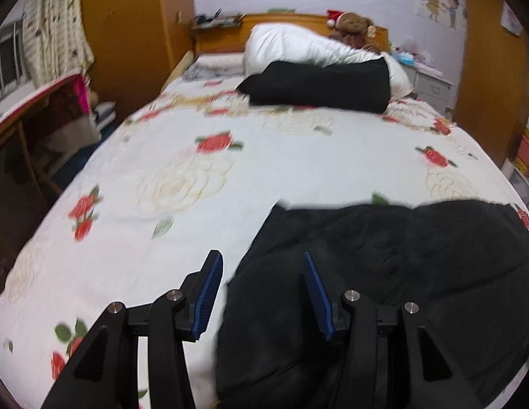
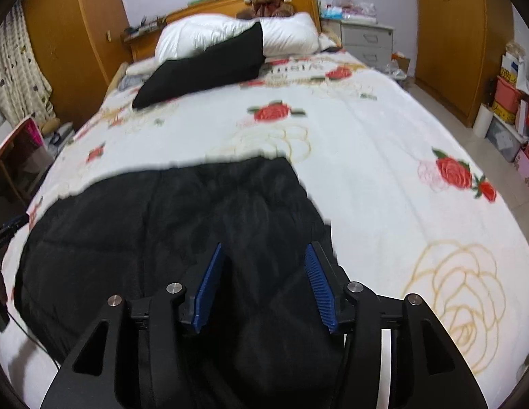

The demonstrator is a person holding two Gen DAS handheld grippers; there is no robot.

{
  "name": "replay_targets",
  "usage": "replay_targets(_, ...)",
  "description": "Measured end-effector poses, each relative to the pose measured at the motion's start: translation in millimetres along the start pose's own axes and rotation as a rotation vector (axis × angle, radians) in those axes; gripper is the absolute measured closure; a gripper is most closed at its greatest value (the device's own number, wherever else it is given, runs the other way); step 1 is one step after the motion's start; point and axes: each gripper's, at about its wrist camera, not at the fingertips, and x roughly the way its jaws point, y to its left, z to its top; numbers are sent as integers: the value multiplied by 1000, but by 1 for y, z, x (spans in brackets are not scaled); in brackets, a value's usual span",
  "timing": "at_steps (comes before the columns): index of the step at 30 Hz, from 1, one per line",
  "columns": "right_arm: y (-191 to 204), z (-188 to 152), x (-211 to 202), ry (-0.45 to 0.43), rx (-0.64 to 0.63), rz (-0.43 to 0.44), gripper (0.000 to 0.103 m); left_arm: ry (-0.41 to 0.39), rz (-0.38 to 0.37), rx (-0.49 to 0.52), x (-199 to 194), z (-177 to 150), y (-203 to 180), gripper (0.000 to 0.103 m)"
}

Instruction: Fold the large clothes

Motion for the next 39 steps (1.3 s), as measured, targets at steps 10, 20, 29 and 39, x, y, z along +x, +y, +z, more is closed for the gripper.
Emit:
replay_targets(10,-29,-11,28,63,82,36,35,86,-26,-71,33,-26,24,43)
replay_targets(20,-53,-26,52,130,194,181,31,197,-245,-267,65,-47,49,31)
replay_targets(29,-61,-27,71,196,243,270,31,251,-330,-273,80,-53,32,30)
replay_targets(39,-63,-21,86,222,241,357,37,300,-366,-263,91,-51,25,26)
